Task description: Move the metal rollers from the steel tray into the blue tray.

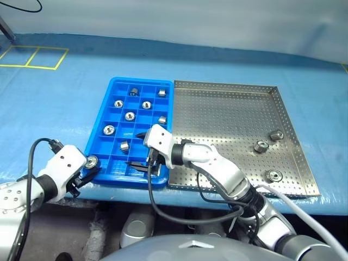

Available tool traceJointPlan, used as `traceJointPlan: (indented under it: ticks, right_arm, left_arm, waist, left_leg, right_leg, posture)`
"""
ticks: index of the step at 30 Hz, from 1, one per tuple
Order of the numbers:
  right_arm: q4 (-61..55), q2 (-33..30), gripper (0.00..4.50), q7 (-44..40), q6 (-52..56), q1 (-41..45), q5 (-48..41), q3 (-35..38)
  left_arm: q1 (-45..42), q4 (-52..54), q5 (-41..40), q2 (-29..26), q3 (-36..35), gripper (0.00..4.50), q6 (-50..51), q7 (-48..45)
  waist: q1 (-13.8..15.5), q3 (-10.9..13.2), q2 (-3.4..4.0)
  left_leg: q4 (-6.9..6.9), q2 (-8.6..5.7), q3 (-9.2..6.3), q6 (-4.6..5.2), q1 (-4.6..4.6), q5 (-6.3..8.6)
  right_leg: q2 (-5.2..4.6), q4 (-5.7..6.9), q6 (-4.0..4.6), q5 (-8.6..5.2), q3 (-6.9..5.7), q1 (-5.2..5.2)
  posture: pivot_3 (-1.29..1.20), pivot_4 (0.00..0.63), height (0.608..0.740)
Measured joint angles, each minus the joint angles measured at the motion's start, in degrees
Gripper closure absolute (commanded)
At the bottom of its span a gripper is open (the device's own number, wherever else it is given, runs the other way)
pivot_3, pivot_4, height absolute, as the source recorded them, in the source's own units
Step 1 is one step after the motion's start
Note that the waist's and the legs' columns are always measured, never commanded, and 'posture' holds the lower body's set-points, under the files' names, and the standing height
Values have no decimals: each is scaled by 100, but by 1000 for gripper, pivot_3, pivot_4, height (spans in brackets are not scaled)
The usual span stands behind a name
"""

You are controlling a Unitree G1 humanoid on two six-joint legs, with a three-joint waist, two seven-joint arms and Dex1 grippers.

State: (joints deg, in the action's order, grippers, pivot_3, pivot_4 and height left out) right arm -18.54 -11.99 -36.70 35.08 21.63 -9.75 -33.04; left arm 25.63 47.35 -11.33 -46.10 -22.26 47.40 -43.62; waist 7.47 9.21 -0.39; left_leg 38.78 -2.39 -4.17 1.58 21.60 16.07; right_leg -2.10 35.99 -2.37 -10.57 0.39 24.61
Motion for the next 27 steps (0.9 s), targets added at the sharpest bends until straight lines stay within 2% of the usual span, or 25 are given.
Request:
traceJointPlan:
  ticks: [3, 8, 11, 15, 19, 24, 27]
  right_arm:
    - [-21, -67, 0, -84, 0, -41, -15, 1]
    - [-84, -79, 0, -73, 0, -78, -13, 16]
    - [-245, -83, 0, 8, 4, -172, -12, 102]
    - [-358, -107, 0, 198, 76, -317, -6, 261]
    - [-645, -13, 0, 782, 443, -492, 135, 560]
    - [-852, 269, 0, 2119, 1226, -661, 652, 1549]
    - [-1048, 555, 0, 2897, 1619, -726, 964, 2195]
  left_arm:
    - [3, -1, 1, -141, 78, 2615, 45, 23]
    - [-136, -23, -4, -405, 201, 880, 153, 19]
    - [-247, -30, -57, -548, 223, 14, 259, -19]
    - [-616, -53, -508, -499, 276, 14, 557, -174]
    - [-1818, -200, -1093, 19, 417, 14, 691, -63]
    - [-3510, -1156, -953, 1267, 1311, 14, 515, 938]
    - [-3924, -1686, -725, 1781, 1912, 14, 202, 1308]
  waist:
    - [-9, -1, -1]
    - [-32, -4, -5]
    - [-61, -6, -3]
    - [-150, -5, -3]
    - [-194, -10, -15]
    - [-292, -17, -18]
    - [-461, -18, -20]
  left_leg:
    - [-14, 0, 0, -6, 0, -3]
    - [-75, 0, 4, -44, -4, -27]
    - [-98, 3, 0, -55, -5, -32]
    - [-99, 1, -4, -53, 0, -29]
    - [-91, -1, -27, -62, 2, -33]
    - [-82, -8, -29, -76, 0, -54]
    - [-82, -8, -21, -74, 1, -59]
  right_leg:
    - [-1, 0, 4, -2, 0, 1]
    - [-3, -1, 24, -13, 0, 4]
    - [-4, -1, 38, -21, -4, 10]
    - [-11, -6, 51, -12, -15, 10]
    - [-18, -5, 49, -11, -44, 0]
    - [-18, -2, 37, 21, -40, -7]
    - [-19, -2, 39, 29, -33, -3]
  posture:
    - [315, 150, 740]
    - [279, 150, 740]
    - [260, 150, 740]
    - [200, 150, 740]
    - [145, 150, 740]
    - [13, 150, 740]
    - [-47, 150, 740]
